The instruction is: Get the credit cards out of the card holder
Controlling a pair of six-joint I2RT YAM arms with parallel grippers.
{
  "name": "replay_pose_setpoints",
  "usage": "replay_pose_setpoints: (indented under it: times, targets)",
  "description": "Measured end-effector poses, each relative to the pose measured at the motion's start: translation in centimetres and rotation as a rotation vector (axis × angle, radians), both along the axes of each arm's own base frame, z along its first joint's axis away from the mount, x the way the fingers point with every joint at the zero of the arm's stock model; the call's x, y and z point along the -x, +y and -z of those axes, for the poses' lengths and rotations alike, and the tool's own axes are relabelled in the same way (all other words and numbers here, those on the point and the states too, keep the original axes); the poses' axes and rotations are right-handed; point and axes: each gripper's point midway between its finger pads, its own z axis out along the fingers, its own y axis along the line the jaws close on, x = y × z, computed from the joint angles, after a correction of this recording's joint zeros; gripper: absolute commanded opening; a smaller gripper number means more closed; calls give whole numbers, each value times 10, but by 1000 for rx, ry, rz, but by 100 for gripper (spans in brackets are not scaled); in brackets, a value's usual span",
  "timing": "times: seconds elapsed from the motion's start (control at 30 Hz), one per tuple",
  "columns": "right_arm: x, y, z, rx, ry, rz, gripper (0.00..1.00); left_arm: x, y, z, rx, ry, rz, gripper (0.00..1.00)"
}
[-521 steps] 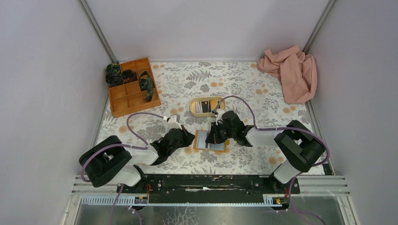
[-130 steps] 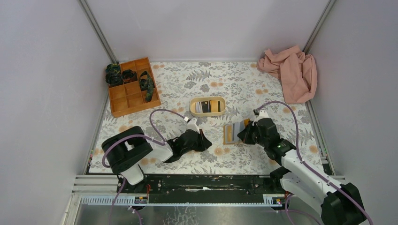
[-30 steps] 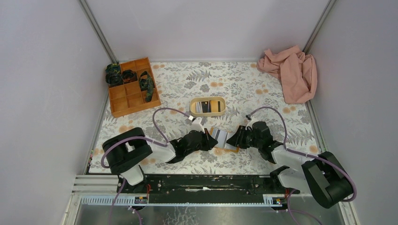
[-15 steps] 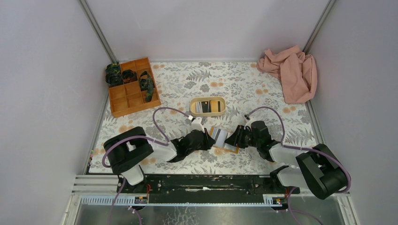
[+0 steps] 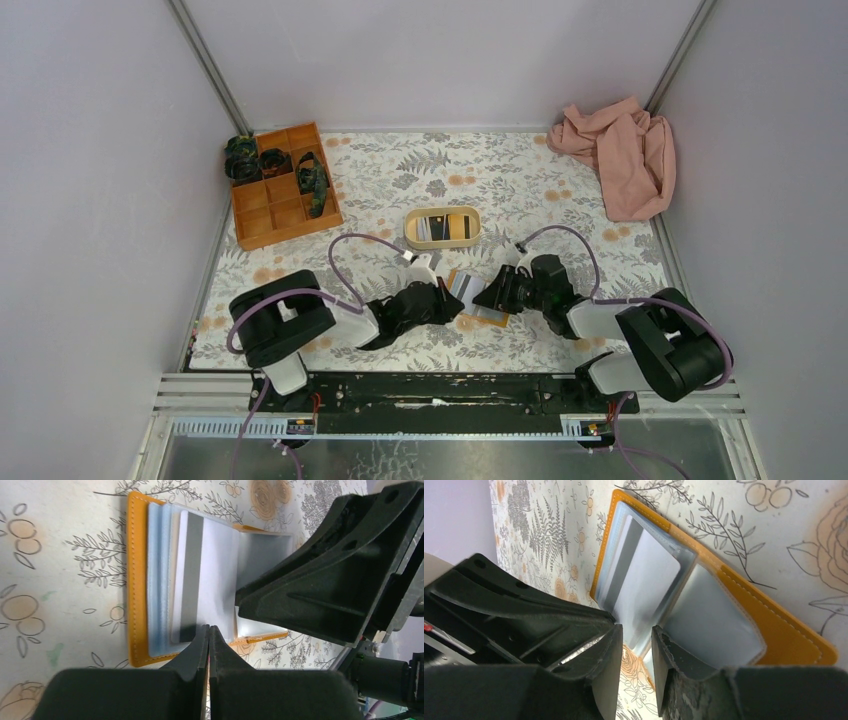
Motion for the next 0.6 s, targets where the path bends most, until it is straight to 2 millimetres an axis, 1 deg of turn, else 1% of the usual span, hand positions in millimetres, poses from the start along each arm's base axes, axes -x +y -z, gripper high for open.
replay_pose_setpoints:
  times: [0.13,0.27,0.4,0.5,0.6]
  targets:
    - [-6,4,-6,-13,-13,-4,35,3,-6,0,28,9,6,0]
    - [-12,7,-12,-21,-28,-4,35,4,-6,0,39,15,5,0]
    - [-16,9,-14,-22,-31,-4,35,5,-5,0,44,18,4,0]
    - [-15,9,-13,-19,-28,-4,34,7,-3,0,42,19,5,0]
    - [-15,8,-13,-18,-24,-4,34,10,5,-2,30,23,10,0]
